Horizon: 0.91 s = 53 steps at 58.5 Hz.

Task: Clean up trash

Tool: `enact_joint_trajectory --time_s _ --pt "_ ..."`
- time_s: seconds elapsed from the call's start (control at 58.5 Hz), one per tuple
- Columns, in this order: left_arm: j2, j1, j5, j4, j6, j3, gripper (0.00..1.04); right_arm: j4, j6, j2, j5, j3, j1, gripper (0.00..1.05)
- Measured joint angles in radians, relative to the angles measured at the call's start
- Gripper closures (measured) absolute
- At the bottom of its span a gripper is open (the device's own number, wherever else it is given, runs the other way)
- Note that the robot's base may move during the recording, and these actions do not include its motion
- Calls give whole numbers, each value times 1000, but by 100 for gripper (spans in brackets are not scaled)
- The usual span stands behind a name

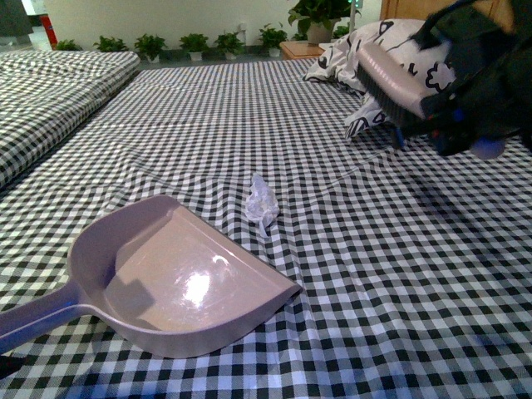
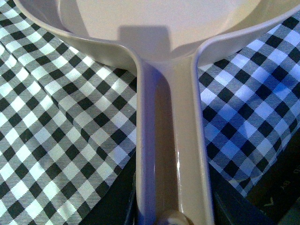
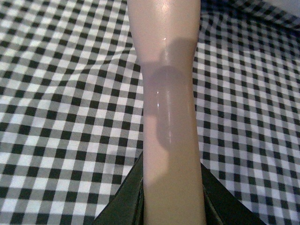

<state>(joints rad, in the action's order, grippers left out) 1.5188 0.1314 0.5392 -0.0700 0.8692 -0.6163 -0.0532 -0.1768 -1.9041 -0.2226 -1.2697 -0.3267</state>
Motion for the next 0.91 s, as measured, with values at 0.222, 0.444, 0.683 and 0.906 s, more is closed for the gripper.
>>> enact_joint_trajectory --time_s 0.222,0.444,0.683,0.906 --pt "0 0 0 0 1 0 78 57 -23 -142 -25 -109 -32 85" --pt "0 0 0 0 2 0 78 99 -71 -212 52 -114 -88 85" --pt "0 0 0 0 2 0 78 150 -105 -216 146 -80 -132 85" --pt "0 0 0 0 2 0 78 321 -167 -74 562 21 -137 85"
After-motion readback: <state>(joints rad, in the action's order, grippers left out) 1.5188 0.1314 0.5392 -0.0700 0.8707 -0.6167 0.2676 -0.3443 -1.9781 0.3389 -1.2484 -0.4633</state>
